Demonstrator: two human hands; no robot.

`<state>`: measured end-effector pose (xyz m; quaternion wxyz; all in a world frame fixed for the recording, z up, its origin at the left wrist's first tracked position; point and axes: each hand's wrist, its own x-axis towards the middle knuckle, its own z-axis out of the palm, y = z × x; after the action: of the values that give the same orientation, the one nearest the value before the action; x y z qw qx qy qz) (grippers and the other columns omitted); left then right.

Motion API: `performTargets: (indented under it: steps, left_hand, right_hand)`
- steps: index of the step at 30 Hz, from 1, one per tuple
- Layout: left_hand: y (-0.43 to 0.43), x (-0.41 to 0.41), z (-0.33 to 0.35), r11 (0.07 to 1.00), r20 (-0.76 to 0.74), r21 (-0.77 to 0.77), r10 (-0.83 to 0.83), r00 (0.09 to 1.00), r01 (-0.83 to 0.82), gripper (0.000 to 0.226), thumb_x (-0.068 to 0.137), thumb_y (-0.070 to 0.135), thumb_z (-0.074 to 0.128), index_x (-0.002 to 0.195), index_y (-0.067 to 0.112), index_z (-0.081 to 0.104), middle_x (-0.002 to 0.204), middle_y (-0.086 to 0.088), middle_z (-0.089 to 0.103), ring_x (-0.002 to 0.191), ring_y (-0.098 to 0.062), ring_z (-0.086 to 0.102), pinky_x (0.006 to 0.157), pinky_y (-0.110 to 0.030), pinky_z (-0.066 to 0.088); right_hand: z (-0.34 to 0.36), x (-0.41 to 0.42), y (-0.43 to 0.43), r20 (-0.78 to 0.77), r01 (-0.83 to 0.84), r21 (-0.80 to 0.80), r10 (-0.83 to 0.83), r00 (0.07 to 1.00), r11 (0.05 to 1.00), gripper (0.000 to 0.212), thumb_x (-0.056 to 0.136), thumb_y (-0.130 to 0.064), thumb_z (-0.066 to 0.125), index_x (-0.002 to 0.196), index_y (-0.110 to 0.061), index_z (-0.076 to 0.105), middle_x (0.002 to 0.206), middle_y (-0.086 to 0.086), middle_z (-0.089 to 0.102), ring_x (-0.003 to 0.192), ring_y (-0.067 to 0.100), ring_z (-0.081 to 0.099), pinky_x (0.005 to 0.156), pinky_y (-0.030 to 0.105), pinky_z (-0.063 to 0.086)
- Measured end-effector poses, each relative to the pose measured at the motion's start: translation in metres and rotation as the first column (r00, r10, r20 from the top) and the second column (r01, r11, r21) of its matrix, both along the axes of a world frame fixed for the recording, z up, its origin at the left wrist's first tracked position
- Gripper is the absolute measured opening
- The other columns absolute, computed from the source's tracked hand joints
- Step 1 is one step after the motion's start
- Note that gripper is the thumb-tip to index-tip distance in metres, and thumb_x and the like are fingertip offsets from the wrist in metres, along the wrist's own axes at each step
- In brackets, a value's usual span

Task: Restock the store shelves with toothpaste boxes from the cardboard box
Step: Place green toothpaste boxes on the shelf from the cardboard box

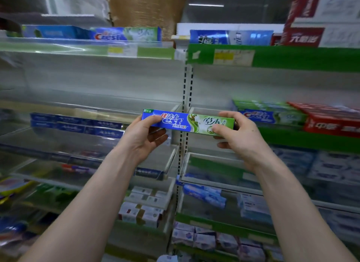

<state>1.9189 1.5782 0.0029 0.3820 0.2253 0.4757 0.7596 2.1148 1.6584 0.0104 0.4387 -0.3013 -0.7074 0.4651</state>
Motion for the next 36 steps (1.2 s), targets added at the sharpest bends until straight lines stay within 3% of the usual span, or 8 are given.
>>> performTargets:
  steps: [8,12,16,19,22,29,33,36]
  left_hand:
    - [0.046,0.033,0.004,0.990,-0.027,-0.001,-0.140,0.990,0.140,0.012,0.089,0.009,0.058,0.084,0.018,0.054,0.077,-0.005,0.061,0.067,-0.016,0.059,0.065,-0.030,0.050]
    - [0.071,0.058,0.007,0.982,-0.040,-0.001,-0.187,0.981,0.187,0.009,0.089,0.009,0.058,0.091,0.018,0.054,0.078,-0.005,0.063,0.067,-0.016,0.061,0.062,-0.029,0.052]
    - [0.095,0.086,0.012,0.978,-0.052,-0.024,-0.209,0.976,0.208,0.010,0.089,0.010,0.059,0.090,0.018,0.054,0.069,-0.003,0.063,0.056,-0.014,0.062,0.057,-0.028,0.052]
    - [0.112,0.103,0.020,0.975,-0.100,-0.040,-0.221,0.970,0.218,0.012,0.087,0.009,0.060,0.087,0.018,0.053,0.074,-0.006,0.061,0.060,-0.017,0.058,0.058,-0.029,0.051]
    - [0.129,0.116,0.028,0.971,-0.168,-0.070,-0.239,0.956,0.230,0.011,0.086,0.010,0.062,0.091,0.017,0.055,0.078,-0.005,0.061,0.066,-0.017,0.057,0.062,-0.031,0.049]
    - [0.157,0.132,0.045,0.973,-0.403,-0.187,-0.203,0.892,0.137,0.025,0.082,0.014,0.071,0.097,0.014,0.051,0.094,-0.007,0.063,0.084,-0.017,0.059,0.081,-0.034,0.048]
    - [0.169,0.136,0.050,0.967,-0.582,-0.247,-0.205,0.787,0.069,0.043,0.078,0.021,0.075,0.115,0.020,0.053,0.102,-0.006,0.064,0.089,-0.017,0.059,0.074,-0.031,0.046]
    - [0.175,0.143,0.049,0.960,-0.684,-0.280,-0.196,0.703,-0.005,0.042,0.076,0.020,0.078,0.111,0.019,0.056,0.101,-0.008,0.065,0.080,-0.016,0.057,0.063,-0.025,0.041]
  right_hand:
    - [0.002,0.045,0.024,0.018,0.144,0.001,-0.144,0.989,0.990,0.032,0.087,-0.014,0.068,0.117,-0.022,0.059,0.100,0.005,0.066,0.086,0.019,0.066,0.059,0.023,0.054]
    - [0.006,0.073,0.038,0.031,0.201,0.028,-0.202,0.979,0.979,0.026,0.086,-0.015,0.069,0.107,-0.027,0.061,0.099,0.003,0.067,0.086,0.017,0.065,0.061,0.023,0.057]
    - [0.016,0.104,0.055,0.058,0.226,0.049,-0.229,0.972,0.973,0.029,0.085,-0.015,0.070,0.112,-0.023,0.061,0.098,0.003,0.067,0.086,0.019,0.068,0.070,0.031,0.057]
    - [0.024,0.128,0.073,0.119,0.244,0.081,-0.252,0.960,0.966,0.037,0.080,-0.020,0.074,0.115,-0.024,0.062,0.104,0.009,0.066,0.091,0.027,0.068,0.078,0.039,0.059]
    - [0.036,0.152,0.092,0.221,0.238,0.134,-0.263,0.939,0.962,0.049,0.071,-0.035,0.078,0.117,-0.030,0.063,0.109,0.008,0.064,0.093,0.027,0.066,0.086,0.046,0.055]
    - [0.060,0.187,0.136,0.447,0.155,0.295,-0.279,0.850,0.943,0.048,0.080,-0.039,0.072,0.124,-0.024,0.061,0.113,-0.004,0.058,0.093,0.009,0.058,0.074,0.025,0.045]
    - [0.065,0.193,0.162,0.536,0.118,0.386,-0.326,0.779,0.915,0.049,0.077,-0.039,0.076,0.120,-0.018,0.063,0.122,-0.002,0.060,0.107,0.012,0.055,0.093,0.027,0.043]
    - [0.062,0.196,0.177,0.592,0.082,0.416,-0.338,0.732,0.906,0.050,0.077,-0.037,0.077,0.121,-0.018,0.062,0.127,-0.001,0.059,0.111,0.014,0.054,0.095,0.026,0.042]
